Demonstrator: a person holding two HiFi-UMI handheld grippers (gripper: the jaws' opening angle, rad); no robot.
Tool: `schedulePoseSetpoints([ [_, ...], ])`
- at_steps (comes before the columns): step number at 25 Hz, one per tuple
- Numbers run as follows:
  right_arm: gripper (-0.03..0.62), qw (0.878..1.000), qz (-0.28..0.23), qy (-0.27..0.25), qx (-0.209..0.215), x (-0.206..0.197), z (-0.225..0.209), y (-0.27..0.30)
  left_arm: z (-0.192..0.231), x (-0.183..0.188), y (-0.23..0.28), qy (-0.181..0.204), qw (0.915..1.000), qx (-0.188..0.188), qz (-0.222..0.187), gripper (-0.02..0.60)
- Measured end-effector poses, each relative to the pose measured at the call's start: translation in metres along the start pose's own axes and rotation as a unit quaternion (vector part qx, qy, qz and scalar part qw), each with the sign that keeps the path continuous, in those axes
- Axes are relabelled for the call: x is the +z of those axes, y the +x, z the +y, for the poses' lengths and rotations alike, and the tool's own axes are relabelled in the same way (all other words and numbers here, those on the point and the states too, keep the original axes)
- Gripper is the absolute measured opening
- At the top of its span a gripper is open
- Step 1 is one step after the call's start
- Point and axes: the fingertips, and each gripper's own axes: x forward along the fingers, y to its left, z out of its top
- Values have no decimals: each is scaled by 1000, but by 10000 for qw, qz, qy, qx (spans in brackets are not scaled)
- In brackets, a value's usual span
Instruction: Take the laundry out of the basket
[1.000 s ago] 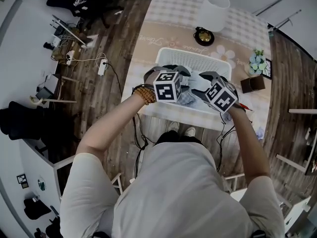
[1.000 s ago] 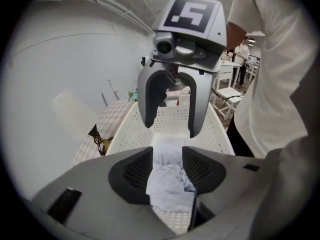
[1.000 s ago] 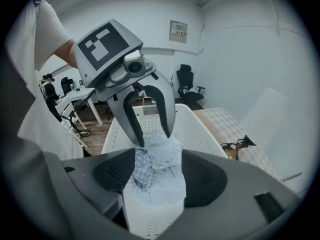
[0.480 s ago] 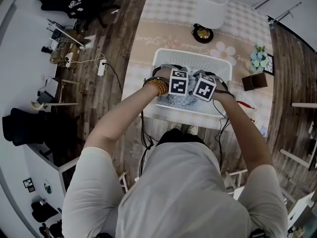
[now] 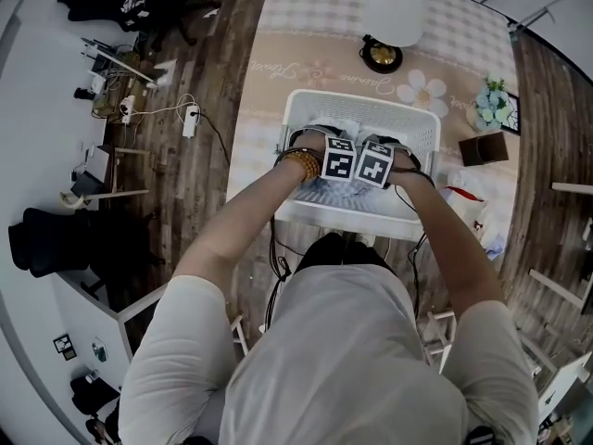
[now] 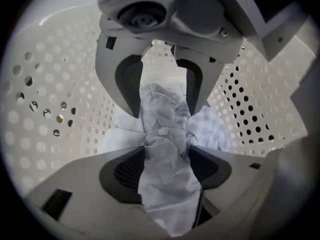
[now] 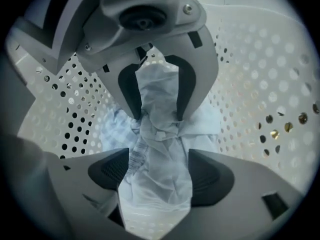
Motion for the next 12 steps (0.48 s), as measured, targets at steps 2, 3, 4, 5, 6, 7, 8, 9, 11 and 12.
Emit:
schedulePoseSetpoints([
  [2, 396, 9999, 107, -15, -39, -6, -3, 12, 0, 0, 8, 65, 10000, 9, 42, 314],
  [3, 397, 9999, 134, -26, -64, -8, -4, 17, 1, 0, 11, 129, 9999, 28, 60, 314],
  [4, 397, 9999, 140, -25, -84, -9, -5, 22, 1, 1, 15, 189, 9998, 46, 73, 316],
  [5, 397, 9999, 133, -5, -94, -10, -5, 27, 1, 1, 18, 217, 9997, 57, 72, 316],
  [6, 397, 9999, 122, 26, -89, -10, -4, 30, 0, 1, 21, 202, 9998, 61, 54, 317],
  [7, 397, 9999, 114, 54, -72, -10, -3, 32, 0, 1, 23, 162, 9998, 60, 29, 316],
  [8, 397, 9999, 110, 62, -49, -10, -2, 33, 1, 0, 25, 122, 9999, 60, 9, 316],
  [9, 397, 9999, 107, 50, -25, -10, -2, 34, 1, 0, 26, 95, 9999, 62, 3, 316],
  [11, 397, 10000, 94, 13, 26, -11, -3, 36, 2, -1, 28, 81, 10000, 49, 18, 316],
  [12, 396, 10000, 83, -4, 49, -11, -3, 36, 2, -1, 30, 83, 10000, 25, 25, 313],
])
